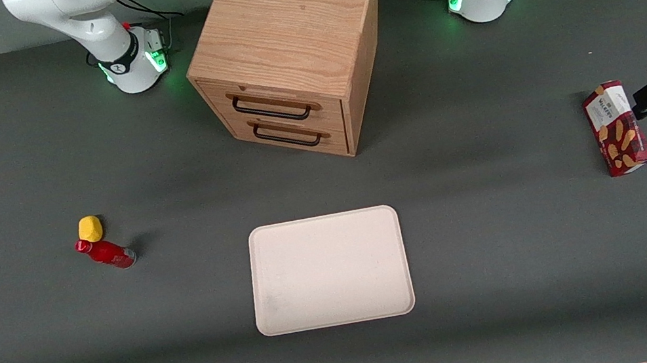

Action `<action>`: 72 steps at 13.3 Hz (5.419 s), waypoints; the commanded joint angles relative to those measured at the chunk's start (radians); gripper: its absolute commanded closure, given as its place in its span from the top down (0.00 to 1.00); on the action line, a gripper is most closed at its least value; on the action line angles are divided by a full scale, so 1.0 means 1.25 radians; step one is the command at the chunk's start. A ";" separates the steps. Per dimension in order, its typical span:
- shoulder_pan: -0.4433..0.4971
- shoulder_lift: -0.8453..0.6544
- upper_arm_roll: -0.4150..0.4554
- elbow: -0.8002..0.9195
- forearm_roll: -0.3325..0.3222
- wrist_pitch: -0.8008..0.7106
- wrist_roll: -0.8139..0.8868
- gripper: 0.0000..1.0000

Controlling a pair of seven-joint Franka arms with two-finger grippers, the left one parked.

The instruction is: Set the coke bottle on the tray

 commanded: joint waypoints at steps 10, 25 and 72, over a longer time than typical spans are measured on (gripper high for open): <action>0.005 -0.085 -0.009 -0.101 -0.002 0.021 -0.052 1.00; 0.006 -0.077 -0.009 -0.294 -0.001 0.242 -0.060 1.00; 0.008 0.069 -0.005 -0.145 0.033 0.188 -0.130 0.00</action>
